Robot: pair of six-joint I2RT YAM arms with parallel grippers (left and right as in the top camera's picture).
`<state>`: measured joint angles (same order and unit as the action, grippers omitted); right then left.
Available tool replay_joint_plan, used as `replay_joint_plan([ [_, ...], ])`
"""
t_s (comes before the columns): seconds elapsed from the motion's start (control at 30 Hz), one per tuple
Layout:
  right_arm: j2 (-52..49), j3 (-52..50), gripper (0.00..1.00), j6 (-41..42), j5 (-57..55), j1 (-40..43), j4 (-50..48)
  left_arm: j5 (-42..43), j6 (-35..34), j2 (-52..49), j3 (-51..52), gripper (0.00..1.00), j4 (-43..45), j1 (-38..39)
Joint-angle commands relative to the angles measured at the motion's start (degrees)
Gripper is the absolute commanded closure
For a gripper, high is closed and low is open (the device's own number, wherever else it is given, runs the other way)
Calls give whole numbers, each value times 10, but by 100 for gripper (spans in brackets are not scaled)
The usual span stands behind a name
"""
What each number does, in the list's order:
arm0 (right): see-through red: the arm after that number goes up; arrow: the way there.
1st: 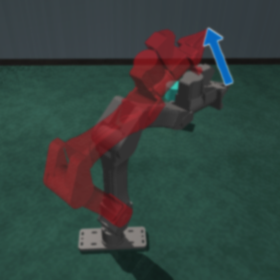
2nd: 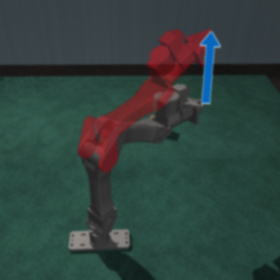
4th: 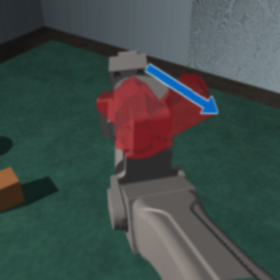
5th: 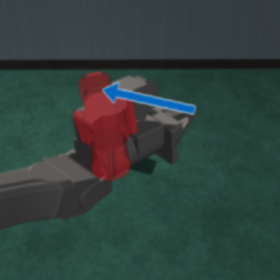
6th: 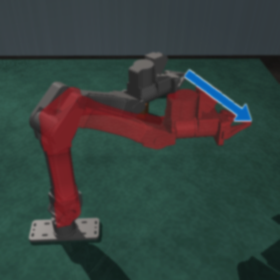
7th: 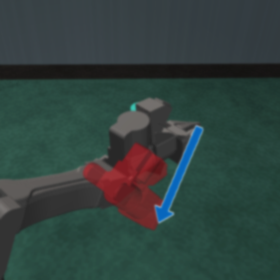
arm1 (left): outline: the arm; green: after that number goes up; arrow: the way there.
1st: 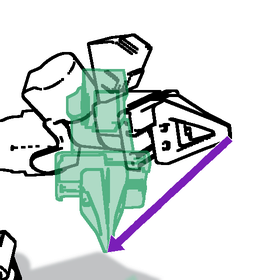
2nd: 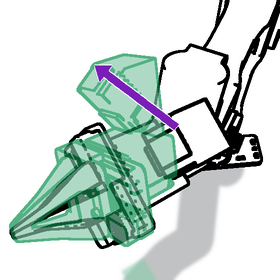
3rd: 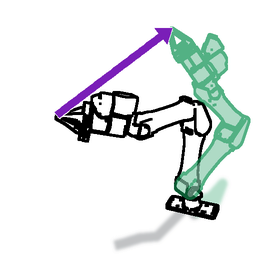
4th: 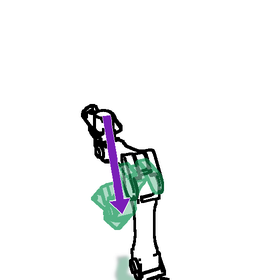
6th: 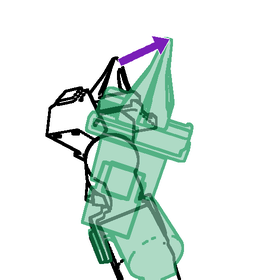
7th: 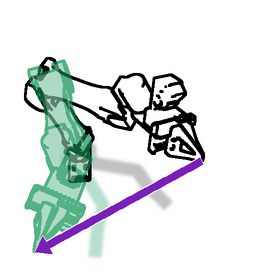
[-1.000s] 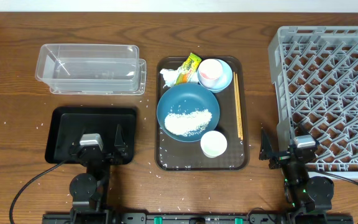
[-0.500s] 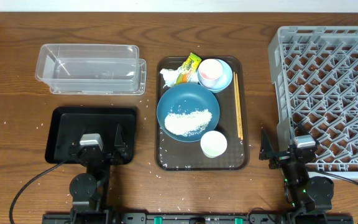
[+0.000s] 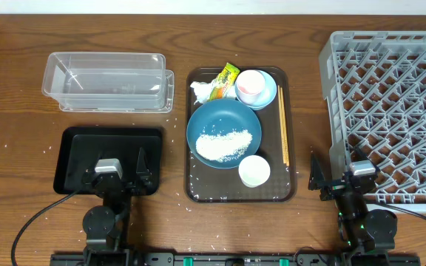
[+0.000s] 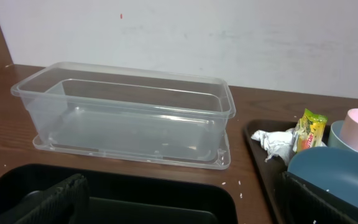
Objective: Sort waste into correct bins and load items into the dishwasher rack
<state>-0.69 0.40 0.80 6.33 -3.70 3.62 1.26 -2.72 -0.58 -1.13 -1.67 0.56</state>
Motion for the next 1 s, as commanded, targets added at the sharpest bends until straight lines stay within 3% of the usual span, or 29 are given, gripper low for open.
replay_joint_plan([
  [0.0, 3, -1, 1, -7, -5, 11, 2, -20, 7, 3, 9, 2, -24, 0],
  [0.97, 3, -1, 1, 10, 10, 10, -26, -19, 7, 3, 9, 2, -24, 0],
])
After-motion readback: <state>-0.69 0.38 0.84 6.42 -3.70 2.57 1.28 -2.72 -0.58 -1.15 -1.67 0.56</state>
